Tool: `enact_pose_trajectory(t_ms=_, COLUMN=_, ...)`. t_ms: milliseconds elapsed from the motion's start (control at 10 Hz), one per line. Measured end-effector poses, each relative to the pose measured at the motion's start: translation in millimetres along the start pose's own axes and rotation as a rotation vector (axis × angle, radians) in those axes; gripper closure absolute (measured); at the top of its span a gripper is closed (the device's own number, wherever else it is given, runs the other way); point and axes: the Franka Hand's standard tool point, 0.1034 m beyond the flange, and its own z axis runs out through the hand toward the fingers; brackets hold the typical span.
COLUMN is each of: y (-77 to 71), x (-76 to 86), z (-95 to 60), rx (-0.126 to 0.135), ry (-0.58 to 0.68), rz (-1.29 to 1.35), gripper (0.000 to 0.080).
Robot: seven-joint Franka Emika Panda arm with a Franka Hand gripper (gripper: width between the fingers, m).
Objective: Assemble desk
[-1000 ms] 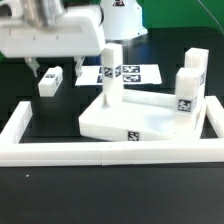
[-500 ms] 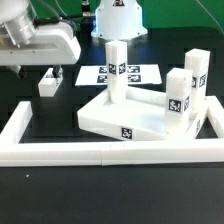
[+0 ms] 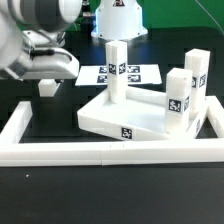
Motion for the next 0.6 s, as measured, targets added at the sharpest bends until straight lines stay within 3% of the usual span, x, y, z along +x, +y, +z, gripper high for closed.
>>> enact_pose_trajectory(t_ms=100, y=0.7, x=5.0, z=-3.9, rx=-0.011, ry=0.024, rz=-0.003, gripper=0.015)
enact_pose_trajectory(t_ms=400, y=2.4, x=2.1, z=-1.2, rx=-0.002, ry=0.014, rz=0.002, gripper=0.015)
enact_pose_trajectory(t_ms=500, y=4.7, x=-3.4, z=10.6, rx=0.026, ry=-0.059, rz=0.014, gripper=0.015)
enact_pose_trajectory(t_ms=600, y=6.3, x=0.4, z=20.4, rx=0.034, ry=-0.079, rz=0.032, gripper=0.015)
